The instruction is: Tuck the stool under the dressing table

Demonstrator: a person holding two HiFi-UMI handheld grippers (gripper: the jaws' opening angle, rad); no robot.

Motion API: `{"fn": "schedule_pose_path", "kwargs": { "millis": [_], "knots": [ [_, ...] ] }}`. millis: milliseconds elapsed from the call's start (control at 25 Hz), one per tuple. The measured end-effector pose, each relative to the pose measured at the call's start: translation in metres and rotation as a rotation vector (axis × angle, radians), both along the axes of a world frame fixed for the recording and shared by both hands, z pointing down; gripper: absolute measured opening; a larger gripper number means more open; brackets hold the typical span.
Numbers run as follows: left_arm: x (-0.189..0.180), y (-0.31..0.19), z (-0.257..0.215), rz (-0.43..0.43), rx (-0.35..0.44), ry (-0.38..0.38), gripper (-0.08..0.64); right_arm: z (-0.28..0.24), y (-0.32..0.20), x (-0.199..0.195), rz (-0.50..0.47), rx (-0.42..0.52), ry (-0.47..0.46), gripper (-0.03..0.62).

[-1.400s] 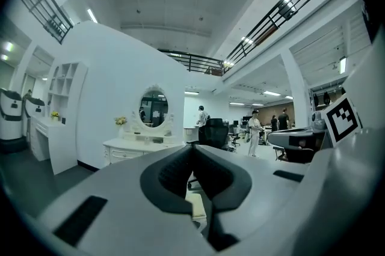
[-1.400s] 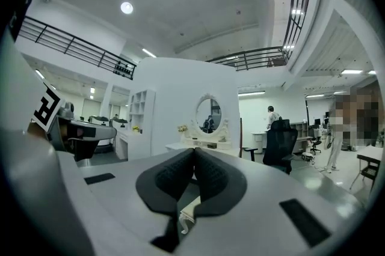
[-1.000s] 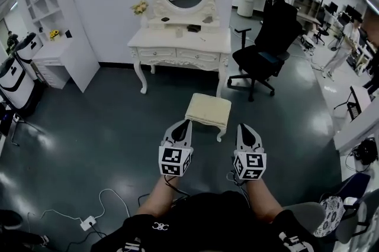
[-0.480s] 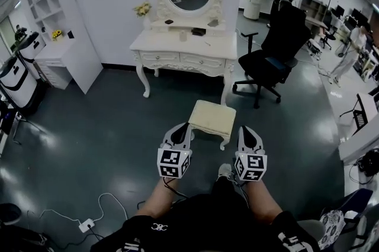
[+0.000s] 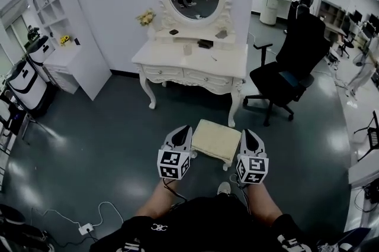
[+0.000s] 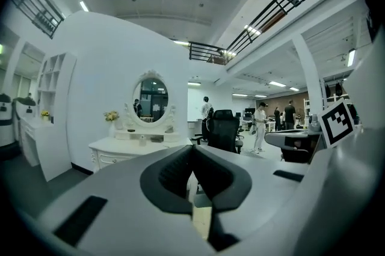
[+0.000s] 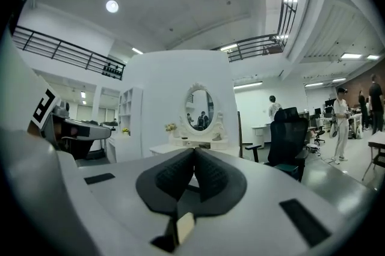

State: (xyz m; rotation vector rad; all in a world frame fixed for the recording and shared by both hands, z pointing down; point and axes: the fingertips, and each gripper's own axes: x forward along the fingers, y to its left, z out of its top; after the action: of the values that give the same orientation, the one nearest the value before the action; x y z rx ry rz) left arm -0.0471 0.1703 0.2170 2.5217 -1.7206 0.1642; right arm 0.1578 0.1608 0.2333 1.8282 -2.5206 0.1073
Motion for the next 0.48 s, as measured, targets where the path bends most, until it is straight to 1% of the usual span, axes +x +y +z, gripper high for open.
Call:
{"fn": "schedule_pose_path", "kwargs": {
  "millis": [280,480],
  "knots": [
    [0.051,-0.117,-0.005,-0.027,-0.033,-0.012,0.017,-0.001,-0.125,0.048,-0.042,-0.034,-0.004,0.017],
    [0.072,-0.175,-0.005,-0.048,-0.054,-0.011,0.017,0.0,-0.191,0.068,-0.072,-0.057,0.004,0.017]
  ]
}}
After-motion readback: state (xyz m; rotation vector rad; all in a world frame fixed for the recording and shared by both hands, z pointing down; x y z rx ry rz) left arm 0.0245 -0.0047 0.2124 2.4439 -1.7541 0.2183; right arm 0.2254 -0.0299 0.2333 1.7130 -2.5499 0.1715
